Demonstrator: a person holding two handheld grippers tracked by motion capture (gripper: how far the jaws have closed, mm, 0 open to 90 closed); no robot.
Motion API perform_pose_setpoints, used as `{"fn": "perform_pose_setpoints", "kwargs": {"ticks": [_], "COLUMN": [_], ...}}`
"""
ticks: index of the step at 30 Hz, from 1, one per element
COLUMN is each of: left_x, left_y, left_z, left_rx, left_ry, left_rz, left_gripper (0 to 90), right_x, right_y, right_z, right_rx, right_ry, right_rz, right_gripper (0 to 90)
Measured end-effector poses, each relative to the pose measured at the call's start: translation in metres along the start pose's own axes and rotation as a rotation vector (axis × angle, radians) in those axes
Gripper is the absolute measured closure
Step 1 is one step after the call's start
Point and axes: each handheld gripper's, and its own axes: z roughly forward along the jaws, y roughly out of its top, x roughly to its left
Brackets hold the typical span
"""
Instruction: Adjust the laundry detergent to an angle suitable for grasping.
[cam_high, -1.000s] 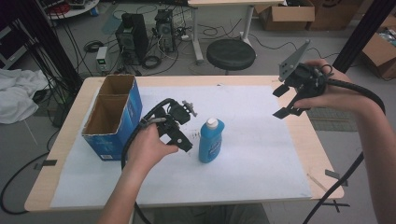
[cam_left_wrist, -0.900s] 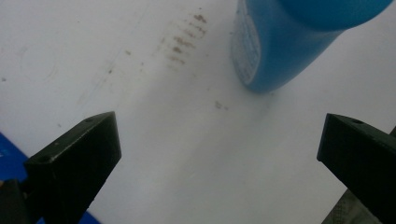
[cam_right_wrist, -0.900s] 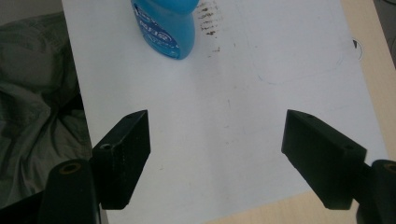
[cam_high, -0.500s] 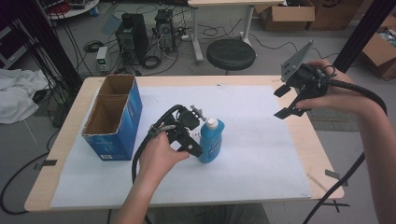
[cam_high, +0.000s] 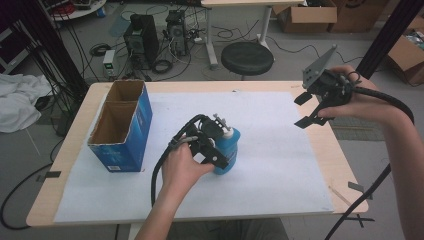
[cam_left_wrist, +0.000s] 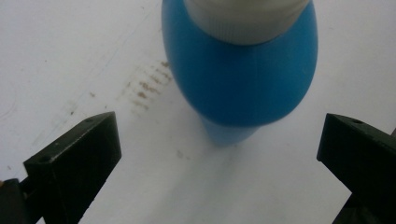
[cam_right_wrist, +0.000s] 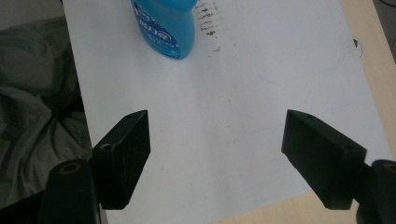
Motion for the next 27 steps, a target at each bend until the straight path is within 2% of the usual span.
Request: {"fn": "perform_pose_setpoints", "kwargs": {"ticks": [7,12,20,27], "left_x": [-0.003,-0.004,-0.008,-0.008], "left_y": [0.003,0.005,0.008,0.005], "left_z": [0.010,0.014,0.022,0.025], "left_rx": [-0.027,-0.051,-0.068,-0.115], "left_ry": [0.004,0.026,0.036,0.041], "left_rz": [-0.025,-0.047,-0.044,-0.075], "left_gripper": [0.2,0.2,0.3,1.0], "right_x": [-0.001,-0.002,-0.002,-0.003], "right_y": [-0.001,-0.002,-0.002,-0.003], "right_z": [0.001,0.001,0.001,0.002], "right_rx": [-0.003,-0.006,-0.009,-0.007], "right_ry": [0.002,0.005,0.005,0.007], "right_rz": [0.002,-0.001,-0.001,0.001], "right_gripper": [24.3,24.5,24.9,24.9]}}
